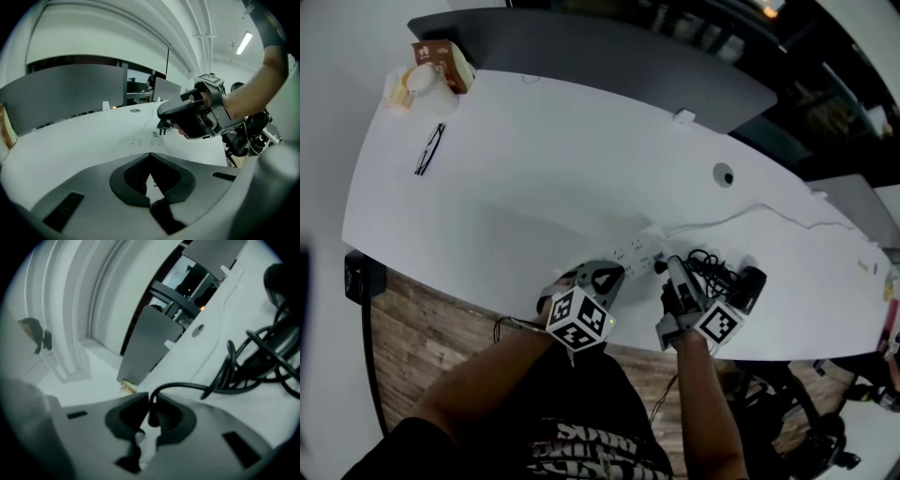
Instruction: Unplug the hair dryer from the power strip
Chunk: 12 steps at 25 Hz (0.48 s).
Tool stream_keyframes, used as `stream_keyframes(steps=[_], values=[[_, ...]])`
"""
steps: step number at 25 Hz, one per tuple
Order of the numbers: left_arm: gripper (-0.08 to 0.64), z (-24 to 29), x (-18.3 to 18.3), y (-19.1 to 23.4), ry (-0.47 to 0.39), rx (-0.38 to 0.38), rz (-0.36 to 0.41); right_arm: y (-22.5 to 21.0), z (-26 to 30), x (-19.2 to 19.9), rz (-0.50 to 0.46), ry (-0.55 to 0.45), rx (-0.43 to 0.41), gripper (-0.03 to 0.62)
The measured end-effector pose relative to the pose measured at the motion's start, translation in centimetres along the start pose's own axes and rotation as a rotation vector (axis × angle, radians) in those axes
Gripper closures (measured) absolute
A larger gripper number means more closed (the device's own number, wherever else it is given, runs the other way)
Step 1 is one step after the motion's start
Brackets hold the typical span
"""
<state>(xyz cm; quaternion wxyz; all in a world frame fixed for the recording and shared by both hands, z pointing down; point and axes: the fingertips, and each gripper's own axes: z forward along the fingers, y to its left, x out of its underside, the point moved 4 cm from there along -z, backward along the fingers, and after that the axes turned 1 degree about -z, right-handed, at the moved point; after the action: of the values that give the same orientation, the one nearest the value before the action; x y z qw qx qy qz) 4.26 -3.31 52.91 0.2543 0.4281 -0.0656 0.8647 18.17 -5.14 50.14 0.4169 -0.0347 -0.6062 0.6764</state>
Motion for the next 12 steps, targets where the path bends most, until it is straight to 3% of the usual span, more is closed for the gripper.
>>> stream_keyframes(steps=[5,12], values=[[0.535,0.5,0.0,-0.2,0.04,0.027,0.014,0.0,1.7,0.0,0.02,-0.016,-0.033,0.528],[0.535,0.5,-0.1,-0.3,0.046,0.018,0.01,-0.1,2.4,0.4,-0.245,0.036,0.129,0.52]])
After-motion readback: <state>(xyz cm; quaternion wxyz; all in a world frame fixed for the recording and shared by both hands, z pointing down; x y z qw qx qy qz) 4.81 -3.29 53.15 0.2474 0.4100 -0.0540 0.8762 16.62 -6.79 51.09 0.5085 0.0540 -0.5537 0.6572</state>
